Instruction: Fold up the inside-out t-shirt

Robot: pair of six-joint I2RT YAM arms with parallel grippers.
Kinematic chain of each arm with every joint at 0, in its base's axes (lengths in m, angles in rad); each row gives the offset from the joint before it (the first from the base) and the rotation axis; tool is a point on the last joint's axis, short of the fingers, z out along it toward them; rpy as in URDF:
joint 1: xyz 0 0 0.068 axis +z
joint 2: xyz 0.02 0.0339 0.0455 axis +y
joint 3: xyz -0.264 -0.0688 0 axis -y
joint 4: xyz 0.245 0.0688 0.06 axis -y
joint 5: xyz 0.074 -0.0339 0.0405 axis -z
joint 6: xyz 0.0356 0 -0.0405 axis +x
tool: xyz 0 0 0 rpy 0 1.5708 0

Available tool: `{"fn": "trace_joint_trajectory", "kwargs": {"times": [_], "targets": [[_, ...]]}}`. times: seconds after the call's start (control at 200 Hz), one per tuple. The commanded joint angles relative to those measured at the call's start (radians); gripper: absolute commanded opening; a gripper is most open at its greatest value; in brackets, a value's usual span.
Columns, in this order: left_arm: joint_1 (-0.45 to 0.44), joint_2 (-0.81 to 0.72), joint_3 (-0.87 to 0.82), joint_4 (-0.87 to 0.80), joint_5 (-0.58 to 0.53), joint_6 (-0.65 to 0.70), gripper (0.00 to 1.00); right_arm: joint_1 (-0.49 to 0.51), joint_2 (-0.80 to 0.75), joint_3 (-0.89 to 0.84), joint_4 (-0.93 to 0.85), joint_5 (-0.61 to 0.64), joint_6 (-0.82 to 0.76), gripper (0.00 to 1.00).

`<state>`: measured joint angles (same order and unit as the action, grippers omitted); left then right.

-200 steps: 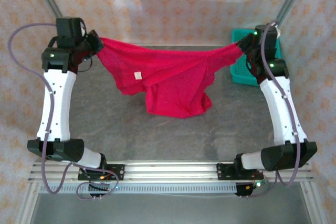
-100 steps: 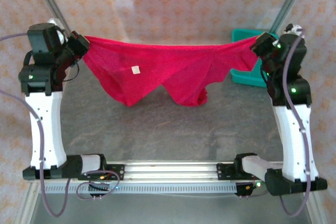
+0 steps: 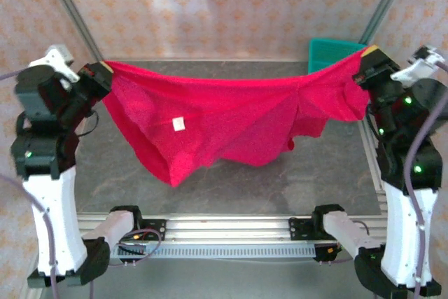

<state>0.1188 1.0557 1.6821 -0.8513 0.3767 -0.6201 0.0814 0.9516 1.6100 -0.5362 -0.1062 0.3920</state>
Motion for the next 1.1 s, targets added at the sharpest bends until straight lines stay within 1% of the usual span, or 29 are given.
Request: {"fn": "trace_joint_trajectory", "kwargs": {"times": [0.0,0.09,0.14,0.245,0.35,0.45,0.455,0.485,0.52,0.565,0.585,0.635,0.686,0.796,0.866,0.956,1.031,1.091], "targets": [[-0.005,0.157,-0.165,0.090,0.044,0.012,0.00,-0.006,0.144,-0.114,0.039,-0.046,0.013,0.00],[-0.038,0.286,-0.243,0.132,0.015,0.032,0.00,-0.005,0.226,-0.191,0.075,-0.053,0.016,0.00],[-0.064,0.362,-0.263,0.144,-0.012,0.044,0.00,-0.006,0.292,-0.229,0.095,-0.048,0.016,0.00],[-0.096,0.522,-0.291,0.190,-0.036,0.041,0.00,-0.006,0.368,-0.292,0.117,-0.047,0.011,0.00],[-0.109,0.649,-0.297,0.234,-0.032,0.028,0.00,-0.005,0.405,-0.349,0.136,-0.047,0.013,0.00],[-0.117,0.741,-0.273,0.250,-0.014,0.028,0.00,-0.001,0.408,-0.393,0.152,-0.051,0.012,0.00],[-0.117,0.745,-0.271,0.249,-0.013,0.029,0.01,0.000,0.408,-0.394,0.152,-0.051,0.012,0.00],[-0.119,0.767,-0.258,0.238,-0.013,0.034,0.12,0.001,0.406,-0.401,0.153,-0.053,0.010,0.00],[-0.119,0.783,-0.243,0.221,-0.017,0.043,0.28,0.003,0.405,-0.407,0.154,-0.052,0.008,0.00],[-0.119,0.790,-0.232,0.196,-0.034,0.054,0.50,0.005,0.402,-0.413,0.153,-0.055,0.004,0.00],[-0.119,0.786,-0.232,0.187,-0.044,0.056,0.57,0.006,0.401,-0.414,0.153,-0.055,0.003,0.00],[-0.119,0.762,-0.244,0.167,-0.075,0.064,0.66,0.007,0.397,-0.419,0.154,-0.057,-0.001,0.00],[-0.119,0.719,-0.267,0.151,-0.100,0.070,0.69,0.008,0.395,-0.424,0.154,-0.056,-0.002,0.00],[-0.119,0.590,-0.390,0.164,-0.107,0.068,0.69,0.009,0.392,-0.438,0.158,-0.056,-0.002,0.00],[-0.119,0.505,-0.508,0.210,-0.074,0.046,0.63,0.010,0.395,-0.449,0.167,-0.055,0.001,0.00],[-0.126,0.427,-0.653,0.288,-0.004,0.012,0.51,0.010,0.401,-0.460,0.177,-0.061,0.009,0.00],[-0.150,0.388,-0.733,0.330,0.024,-0.012,0.47,0.011,0.408,-0.466,0.183,-0.069,0.015,0.00],[-0.177,0.374,-0.768,0.347,0.031,-0.027,0.47,0.012,0.411,-0.468,0.184,-0.072,0.019,0.00]]}}
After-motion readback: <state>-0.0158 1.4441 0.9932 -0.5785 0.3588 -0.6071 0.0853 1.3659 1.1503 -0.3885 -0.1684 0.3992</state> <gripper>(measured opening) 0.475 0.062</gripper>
